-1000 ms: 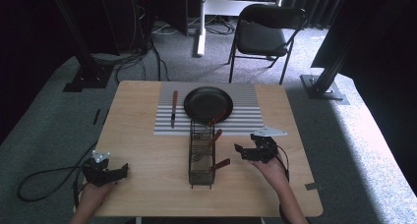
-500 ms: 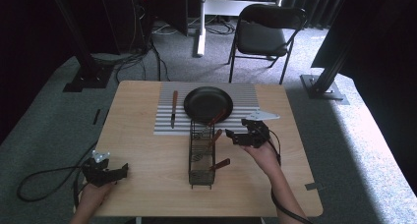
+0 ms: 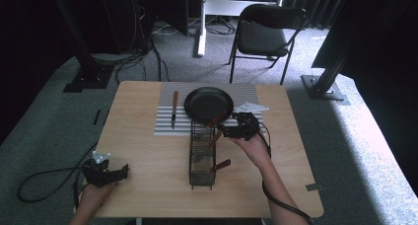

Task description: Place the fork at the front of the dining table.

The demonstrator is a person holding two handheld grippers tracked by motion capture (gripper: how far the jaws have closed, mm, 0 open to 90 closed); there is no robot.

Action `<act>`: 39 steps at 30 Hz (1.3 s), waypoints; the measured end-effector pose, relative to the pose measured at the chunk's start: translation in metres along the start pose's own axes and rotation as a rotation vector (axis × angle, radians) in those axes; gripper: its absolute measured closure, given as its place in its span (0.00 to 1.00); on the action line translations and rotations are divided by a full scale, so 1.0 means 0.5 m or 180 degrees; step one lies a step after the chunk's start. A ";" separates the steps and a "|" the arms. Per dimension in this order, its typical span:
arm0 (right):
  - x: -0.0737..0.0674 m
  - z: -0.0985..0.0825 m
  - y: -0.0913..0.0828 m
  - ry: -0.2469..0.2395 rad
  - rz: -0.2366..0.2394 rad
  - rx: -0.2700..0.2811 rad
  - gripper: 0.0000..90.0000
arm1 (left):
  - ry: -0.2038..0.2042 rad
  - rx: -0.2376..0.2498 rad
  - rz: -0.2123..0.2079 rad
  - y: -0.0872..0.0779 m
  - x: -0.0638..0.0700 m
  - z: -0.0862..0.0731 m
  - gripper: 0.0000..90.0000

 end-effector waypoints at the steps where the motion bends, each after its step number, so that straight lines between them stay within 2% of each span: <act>1: 0.000 0.002 0.004 0.0006 0.0013 -0.0005 0.24 | -0.0001 0.0001 0.0000 0.000 0.000 0.000 0.00; 4: 0.000 0.004 0.012 0.0047 0.0046 -0.0010 0.26 | -0.0001 0.0001 0.0000 0.000 0.000 0.000 0.00; 8: 0.006 0.006 0.026 0.0188 0.0078 0.0001 0.29 | -0.0002 0.0000 -0.0001 0.000 0.000 0.000 0.00; 9: 0.008 0.006 0.029 0.0226 0.0083 0.0002 0.34 | -0.0001 0.0001 0.0000 0.000 0.000 0.000 0.00; 14: 0.016 0.001 0.044 0.0338 0.0075 -0.0047 0.43 | -0.0002 0.0001 -0.0001 0.000 0.000 0.000 0.00; 17: 0.016 0.001 0.052 0.0407 0.0143 -0.0066 0.51 | 0.0000 0.0001 0.0000 0.000 0.000 0.000 0.00; 20: 0.013 0.000 0.060 0.0397 0.0158 -0.0094 0.65 | 0.0000 0.0000 0.0000 0.000 0.000 0.000 0.00; 24: 0.009 -0.001 0.064 0.0370 0.0265 -0.0093 0.76 | -0.0001 0.0000 0.0000 0.000 0.000 0.000 0.00; 32: 0.006 0.003 0.069 0.0391 0.0336 -0.0088 0.82 | -0.0002 0.0000 -0.0001 0.000 0.000 0.000 0.00; 39: 0.001 0.002 0.059 0.0379 0.0494 0.0004 0.87 | -0.0002 0.0001 -0.0001 0.000 0.000 0.000 0.00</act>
Point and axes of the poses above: each handheld gripper's, and its own axes: y roughly forward along the jaws, z roughly out of its top, x roughly to its right, the point moved 3 cm from there along y, roughly forward along the jaws, and after that the axes turned 3 degrees about -x, right-handed, at the moved point
